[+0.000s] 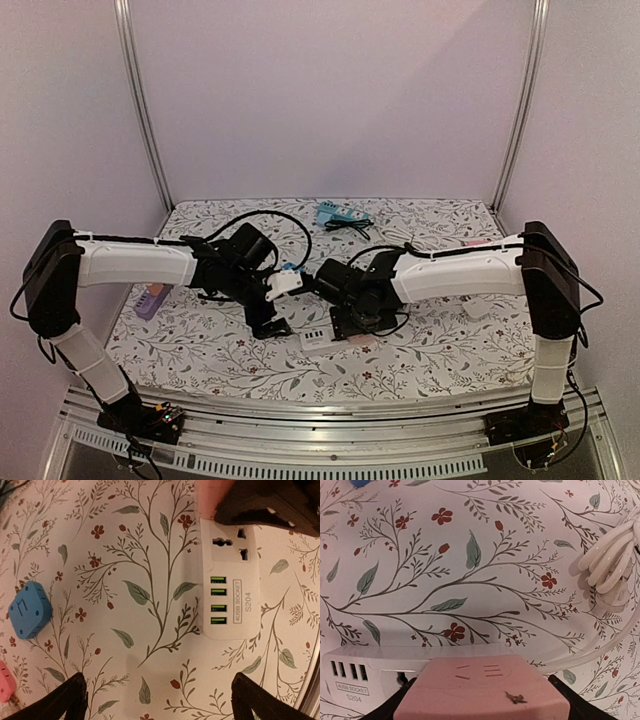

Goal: Insert the plug
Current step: Insert the plug into the socket, then pick up the plug from the center of the board.

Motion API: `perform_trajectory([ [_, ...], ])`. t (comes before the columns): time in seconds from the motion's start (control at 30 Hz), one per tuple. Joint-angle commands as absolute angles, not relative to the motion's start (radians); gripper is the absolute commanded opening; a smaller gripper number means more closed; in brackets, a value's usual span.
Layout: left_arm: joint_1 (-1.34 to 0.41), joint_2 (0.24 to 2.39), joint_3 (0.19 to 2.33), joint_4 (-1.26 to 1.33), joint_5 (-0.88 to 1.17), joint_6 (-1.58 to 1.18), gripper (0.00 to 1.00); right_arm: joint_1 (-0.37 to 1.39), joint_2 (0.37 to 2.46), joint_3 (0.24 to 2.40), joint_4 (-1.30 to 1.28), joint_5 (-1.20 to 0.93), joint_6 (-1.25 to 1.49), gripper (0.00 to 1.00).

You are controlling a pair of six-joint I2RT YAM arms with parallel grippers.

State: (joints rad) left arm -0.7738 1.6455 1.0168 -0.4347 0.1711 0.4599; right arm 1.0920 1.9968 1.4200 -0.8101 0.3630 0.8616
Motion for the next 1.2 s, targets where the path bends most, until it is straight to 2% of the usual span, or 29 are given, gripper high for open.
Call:
perform_trajectory([
  [0.0, -0.765, 1.658, 1.039, -0.467, 0.182, 0.475, 0.99, 1.056, 2.125, 1.417, -1.072, 0.360, 0.823, 0.95],
  [0.07, -0.765, 1.656, 1.042, -0.473, 0.184, 0.479, 1.00, 1.058, 2.101, 1.459, -1.082, 0.367, 0.831, 0.99],
  [0.33, -0.751, 1.619, 1.061, -0.515, 0.192, 0.530, 0.99, 1.058, 2.014, 1.597, -1.089, 0.371, 0.770, 0.99],
  [0.5, -0.651, 1.592, 1.123, -0.545, 0.228, 0.506, 0.99, 1.051, 1.898, 1.626, -1.062, 0.406, 0.745, 0.99],
  [0.67, -0.542, 1.652, 1.267, -0.588, 0.222, 0.433, 1.00, 1.035, 1.785, 1.606, -0.997, 0.396, 0.700, 0.99],
  [0.9, -0.464, 1.768, 1.424, -0.639, 0.211, 0.302, 1.00, 0.959, 1.602, 1.473, -0.949, 0.427, 0.709, 0.99],
  [1.17, -0.462, 1.793, 1.439, -0.662, 0.210, 0.294, 1.00, 0.619, 1.410, 1.182, -0.942, 0.350, 0.748, 0.99],
])
